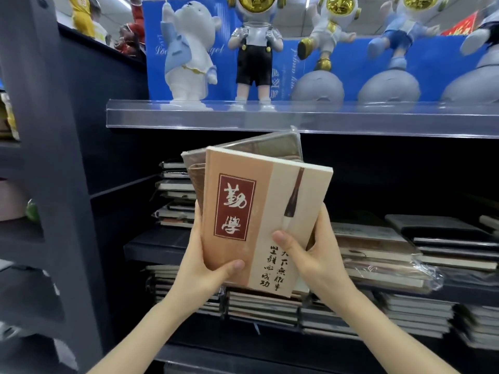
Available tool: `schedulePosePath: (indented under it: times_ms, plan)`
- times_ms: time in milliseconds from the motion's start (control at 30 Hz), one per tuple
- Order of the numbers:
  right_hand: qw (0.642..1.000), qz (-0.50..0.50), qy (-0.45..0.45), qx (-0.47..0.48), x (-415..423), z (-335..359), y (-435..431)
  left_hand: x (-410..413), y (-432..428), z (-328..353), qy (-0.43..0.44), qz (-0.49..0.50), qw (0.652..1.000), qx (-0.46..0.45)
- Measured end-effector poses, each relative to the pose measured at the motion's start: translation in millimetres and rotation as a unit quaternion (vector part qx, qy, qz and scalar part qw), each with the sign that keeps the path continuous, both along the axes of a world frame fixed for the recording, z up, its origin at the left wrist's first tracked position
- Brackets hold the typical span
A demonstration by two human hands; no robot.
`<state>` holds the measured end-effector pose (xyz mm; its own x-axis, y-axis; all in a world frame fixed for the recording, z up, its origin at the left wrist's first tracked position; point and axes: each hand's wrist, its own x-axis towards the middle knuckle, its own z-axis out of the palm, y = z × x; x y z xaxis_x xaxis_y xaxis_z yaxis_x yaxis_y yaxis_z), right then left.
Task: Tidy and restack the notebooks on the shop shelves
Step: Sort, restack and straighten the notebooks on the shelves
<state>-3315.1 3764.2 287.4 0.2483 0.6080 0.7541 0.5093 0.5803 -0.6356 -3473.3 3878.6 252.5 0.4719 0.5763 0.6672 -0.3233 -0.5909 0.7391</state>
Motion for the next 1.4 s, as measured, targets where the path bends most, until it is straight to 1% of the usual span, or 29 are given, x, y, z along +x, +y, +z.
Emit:
schedulePosePath:
  times_ms: [200, 333, 467, 567, 633, 700, 767, 833, 933, 1033, 1200, 1400]
  plan:
    - [0.999, -0.01, -0.012, 0.032, 6.8, 33.6, 8.2, 7.4, 13.4, 32.5, -0.006, 0.006, 0.999, 0.054]
    - [0.999, -0.025, 0.006, 0.026, 18.6, 37.8, 18.7, 19.5, 25.1, 41.0, 0.009, 0.009, 0.999, 0.053]
    - [0.998, -0.056, 0.005, 0.002, 28.2, 27.3, 25.3, 32.9, 31.7, 34.7, 0.021, -0.011, 0.999, 0.027]
    - [0.998, -0.048, 0.017, -0.024, 31.7, 15.3, 25.5, 39.8, 30.7, 27.3, 0.02, -0.014, 1.0, 0.001]
    - [0.998, -0.032, 0.026, -0.042, 32.6, 9.4, 23.7, 44.8, 28.6, 27.1, 0.01, -0.031, 0.999, -0.033]
    - [0.997, -0.007, 0.046, -0.06, 32.7, 9.0, 19.3, 49.1, 28.8, 28.9, -0.003, -0.049, 0.996, -0.068]
    - [0.994, 0.01, 0.084, -0.073, 35.4, 13.2, 16.2, 51.9, 29.3, 33.1, -0.003, -0.05, 0.996, -0.08]
    - [0.989, 0.004, 0.117, -0.095, 38.2, 19.2, 16.8, 55.7, 30.1, 38.1, 0.009, -0.044, 0.996, -0.083]
    - [0.987, -0.025, 0.106, -0.116, 40.1, 23.8, 21.6, 63.0, 32.4, 40.9, 0.021, -0.03, 0.996, -0.078]
    - [0.987, -0.041, 0.088, -0.126, 42.8, 21.8, 26.9, 67.1, 33.2, 36.8, 0.023, -0.05, 0.994, -0.091]
    - [0.985, -0.067, 0.073, -0.138, 44.4, 18.4, 30.5, 69.4, 32.6, 32.2, -0.003, -0.075, 0.988, -0.138]
    - [0.985, -0.08, 0.072, -0.133, 39.7, 19.9, 27.8, 73.5, 29.8, 34.6, -0.002, -0.054, 0.987, -0.153]
